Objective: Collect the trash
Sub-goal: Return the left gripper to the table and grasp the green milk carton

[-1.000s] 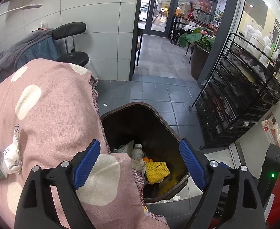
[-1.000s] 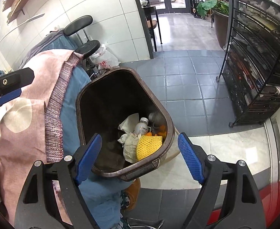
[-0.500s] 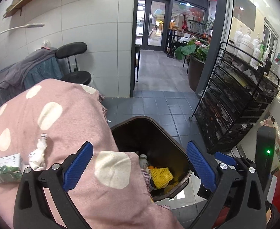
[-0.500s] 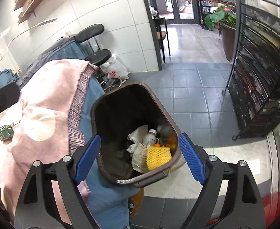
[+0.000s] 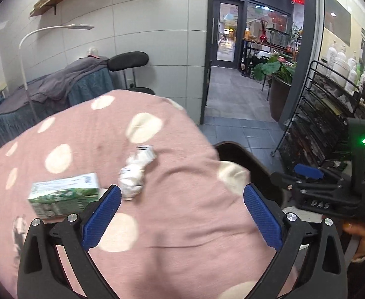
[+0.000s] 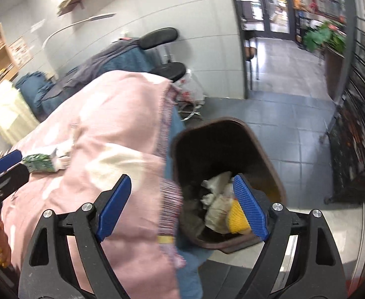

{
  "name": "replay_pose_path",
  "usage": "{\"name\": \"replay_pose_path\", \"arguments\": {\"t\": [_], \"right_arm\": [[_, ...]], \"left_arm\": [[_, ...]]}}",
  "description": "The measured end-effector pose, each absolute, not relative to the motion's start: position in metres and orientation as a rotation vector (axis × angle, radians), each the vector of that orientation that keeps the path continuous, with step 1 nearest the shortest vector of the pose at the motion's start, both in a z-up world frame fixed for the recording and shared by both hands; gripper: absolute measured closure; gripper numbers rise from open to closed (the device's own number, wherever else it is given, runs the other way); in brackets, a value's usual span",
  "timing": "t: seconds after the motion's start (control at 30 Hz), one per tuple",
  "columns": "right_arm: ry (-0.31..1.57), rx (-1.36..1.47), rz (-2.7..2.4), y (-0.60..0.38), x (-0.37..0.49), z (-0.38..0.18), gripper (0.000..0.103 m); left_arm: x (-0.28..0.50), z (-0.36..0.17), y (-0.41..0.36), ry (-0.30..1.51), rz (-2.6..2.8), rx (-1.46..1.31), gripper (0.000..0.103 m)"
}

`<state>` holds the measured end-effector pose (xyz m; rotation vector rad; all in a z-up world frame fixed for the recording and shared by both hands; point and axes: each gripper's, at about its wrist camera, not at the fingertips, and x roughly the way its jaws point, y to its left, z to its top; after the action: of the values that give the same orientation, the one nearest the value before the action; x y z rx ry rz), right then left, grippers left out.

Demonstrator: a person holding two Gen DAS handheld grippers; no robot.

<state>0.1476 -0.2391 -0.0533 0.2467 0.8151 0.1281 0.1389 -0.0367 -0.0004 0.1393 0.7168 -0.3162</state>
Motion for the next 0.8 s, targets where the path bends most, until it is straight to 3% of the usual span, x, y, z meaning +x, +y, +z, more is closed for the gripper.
{"name": "replay_pose_path", "arguments": {"t": [0.5,0.53,0.6,0.8], "right_arm": [[0.863,0.179,0.407,-0.135,0.184,-0.028,0.02],[0.864,0.176,0.413,-0.131,0.186,-0.027,0.02],[0.862,0.168,0.422,-0.124,0.186,-0.027,0.02],[0.882,0.155,0.404,-0.123,0.191,-0.032,0.02]], "left_arm": [[0.187,-0.01,0.067,0.819,-0.185,0.485,0.006],[0.194,-0.014,0.069,0.847,-0.185,0.503,0.007],[0.21,-0.025,0.071,0.927,-0.207,0.544,0.02],[0.224,-0.057,0.057,1.023,-0.277,0.749,0.023]]}}
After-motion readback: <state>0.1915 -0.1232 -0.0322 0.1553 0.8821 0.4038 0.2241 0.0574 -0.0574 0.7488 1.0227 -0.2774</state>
